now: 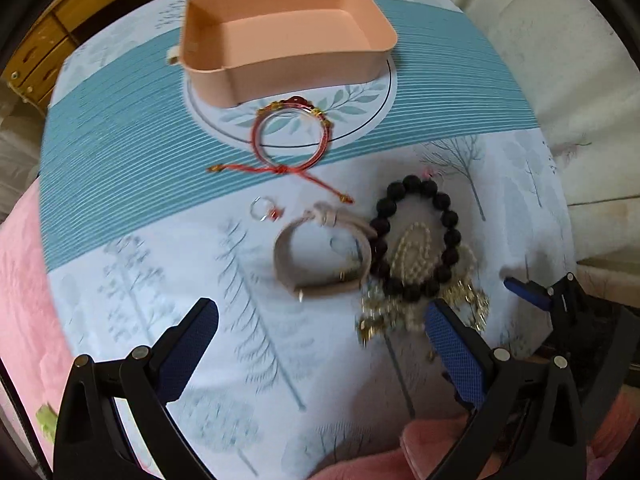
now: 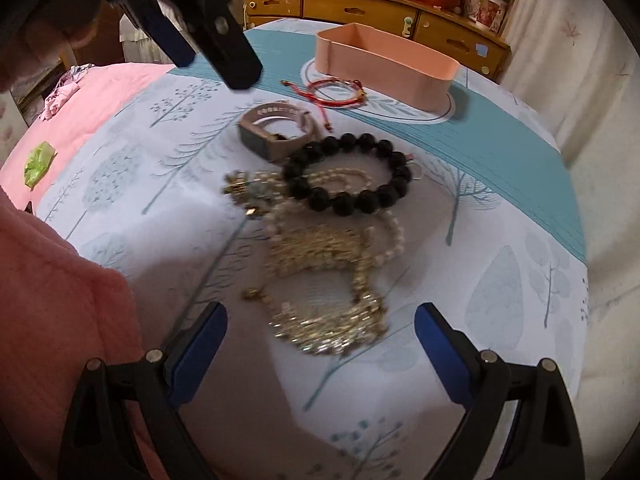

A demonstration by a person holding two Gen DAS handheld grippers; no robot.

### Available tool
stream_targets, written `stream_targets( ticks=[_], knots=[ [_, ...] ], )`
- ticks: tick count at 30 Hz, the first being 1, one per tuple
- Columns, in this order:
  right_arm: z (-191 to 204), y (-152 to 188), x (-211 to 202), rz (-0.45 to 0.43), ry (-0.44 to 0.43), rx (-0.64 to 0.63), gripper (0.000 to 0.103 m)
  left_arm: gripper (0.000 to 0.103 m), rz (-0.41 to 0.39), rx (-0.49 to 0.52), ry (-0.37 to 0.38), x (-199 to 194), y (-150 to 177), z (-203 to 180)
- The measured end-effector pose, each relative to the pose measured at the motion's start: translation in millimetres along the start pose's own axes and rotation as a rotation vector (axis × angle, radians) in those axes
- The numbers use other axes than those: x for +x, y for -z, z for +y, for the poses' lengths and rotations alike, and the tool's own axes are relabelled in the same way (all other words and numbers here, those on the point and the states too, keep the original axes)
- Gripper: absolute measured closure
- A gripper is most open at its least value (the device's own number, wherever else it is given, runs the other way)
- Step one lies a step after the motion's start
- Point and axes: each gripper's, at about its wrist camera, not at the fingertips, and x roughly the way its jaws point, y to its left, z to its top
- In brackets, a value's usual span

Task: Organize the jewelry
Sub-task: 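Grasp the pink-strap smartwatch with the left tool while the right tool grasps the gold leaf hair comb, then carry the watch with the left tool into the pink tray while the right tool drops the comb there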

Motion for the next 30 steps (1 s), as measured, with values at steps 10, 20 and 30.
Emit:
stream_targets(
  ticks=[10, 20, 30],
  knots=[
    [-1.1, 0.6, 11.5, 0.054, -0.12, -0.095, 0.008, 0.005, 0.05, -0.006, -0.036, 44.4, -19.8, -0.2],
    [4.3, -6.3, 10.8, 0.007, -0.087, -0.13, 0.035, 0.041, -0.004, 0.002, 0.07, 57.8, -26.8, -6.6],
    [-0.4, -15.5, 11.7, 0.023, -0.099, -0.024, 0.043, 0.056, -0.039, -0.01, 0.034, 27.7, -2.3, 10.6]
  ],
)
